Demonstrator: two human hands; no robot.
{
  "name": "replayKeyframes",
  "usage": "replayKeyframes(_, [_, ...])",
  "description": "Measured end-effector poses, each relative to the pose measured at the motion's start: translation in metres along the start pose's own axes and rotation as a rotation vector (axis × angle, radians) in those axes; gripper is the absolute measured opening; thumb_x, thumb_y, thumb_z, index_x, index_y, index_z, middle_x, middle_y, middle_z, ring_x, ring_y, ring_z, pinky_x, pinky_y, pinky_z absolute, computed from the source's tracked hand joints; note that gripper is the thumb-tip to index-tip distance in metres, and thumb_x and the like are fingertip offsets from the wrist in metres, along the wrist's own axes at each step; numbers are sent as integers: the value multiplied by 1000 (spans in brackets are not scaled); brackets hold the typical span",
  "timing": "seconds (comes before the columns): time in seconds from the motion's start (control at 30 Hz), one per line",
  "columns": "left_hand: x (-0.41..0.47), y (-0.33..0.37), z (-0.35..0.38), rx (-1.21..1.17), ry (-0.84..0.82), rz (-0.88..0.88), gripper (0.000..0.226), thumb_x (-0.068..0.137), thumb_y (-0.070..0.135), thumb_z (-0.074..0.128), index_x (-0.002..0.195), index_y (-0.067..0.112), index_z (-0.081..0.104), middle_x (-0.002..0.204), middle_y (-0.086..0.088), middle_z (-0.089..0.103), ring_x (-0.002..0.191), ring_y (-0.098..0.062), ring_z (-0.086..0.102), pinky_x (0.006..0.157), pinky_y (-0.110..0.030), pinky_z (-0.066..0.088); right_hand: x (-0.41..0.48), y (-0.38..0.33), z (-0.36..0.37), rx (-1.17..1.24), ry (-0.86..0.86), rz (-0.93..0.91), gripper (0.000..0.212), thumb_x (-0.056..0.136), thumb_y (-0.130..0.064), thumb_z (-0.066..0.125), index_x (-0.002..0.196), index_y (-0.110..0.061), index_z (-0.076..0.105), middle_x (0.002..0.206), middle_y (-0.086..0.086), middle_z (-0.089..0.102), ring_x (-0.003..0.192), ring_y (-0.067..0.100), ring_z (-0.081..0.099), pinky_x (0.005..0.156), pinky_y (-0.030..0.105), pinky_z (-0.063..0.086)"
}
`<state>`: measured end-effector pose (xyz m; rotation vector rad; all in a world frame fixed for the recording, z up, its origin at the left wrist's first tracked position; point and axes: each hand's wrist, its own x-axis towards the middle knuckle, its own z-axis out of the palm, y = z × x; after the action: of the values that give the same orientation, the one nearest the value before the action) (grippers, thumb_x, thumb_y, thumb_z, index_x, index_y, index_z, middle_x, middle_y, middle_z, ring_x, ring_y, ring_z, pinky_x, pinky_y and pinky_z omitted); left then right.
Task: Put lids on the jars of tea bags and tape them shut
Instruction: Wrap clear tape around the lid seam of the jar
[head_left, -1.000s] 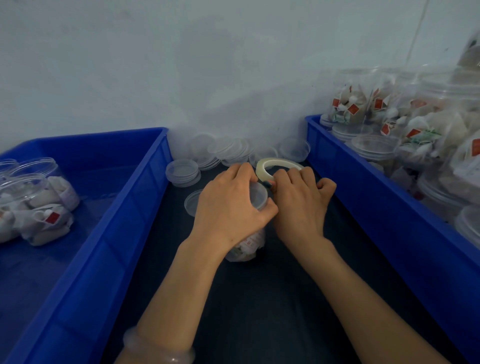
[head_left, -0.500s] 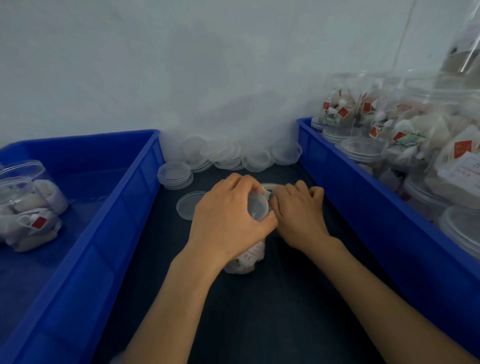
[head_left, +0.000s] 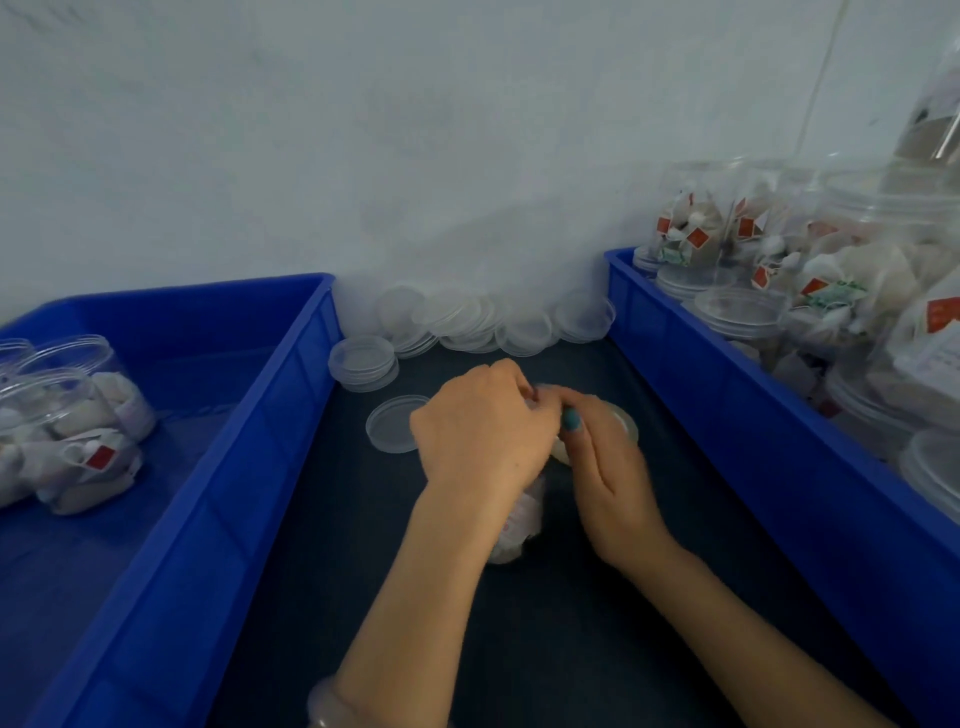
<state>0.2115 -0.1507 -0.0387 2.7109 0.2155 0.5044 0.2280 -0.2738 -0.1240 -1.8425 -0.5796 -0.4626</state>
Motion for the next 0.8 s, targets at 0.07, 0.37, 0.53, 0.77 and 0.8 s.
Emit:
replayKeyframes(0.07, [-2,-7,2,-100,69,-7,20,100,46,44,99,33,59,86,13,61,84,-10,60,69,-34,40,-10,-14,14,206,-78,30,56,102,-55,34,151,-27,38,145,-18,51,135,4,48,107,22,42])
replayKeyframes(0.37, [-38,-56,36,-1355,-56,-219,46,101,55,39,108,26,75,109,0,76,103,-15,71,80,-26,57,-18,-18,28,317,-221,116,104,76,-34,84,153,-33,14,139,-29,46,136,0,45,108,13,37])
replayKeyframes(0.53, [-33,-64,41,-1322,-125,-288,43,105,47,34,102,41,77,108,4,77,103,-12,72,86,-34,53,-6,-14,23,272,-253,145,107,74,-37,87,153,-38,16,137,-31,51,131,-6,48,103,10,40])
replayKeyframes(0.77, [-33,-62,40,-1186,-205,-35,49,96,63,45,143,48,44,134,18,62,118,-7,64,93,-27,55,69,-73,2,194,81,1,108,63,-69,76,150,-46,17,134,-22,51,123,9,57,101,45,54])
replayKeyframes(0.8, [-34,-61,41,-1172,-223,-30,46,96,52,48,141,41,48,132,17,64,114,-6,66,90,-24,55,94,-81,-4,169,184,-51,108,62,-72,75,150,-43,19,132,-16,52,120,7,58,97,41,55])
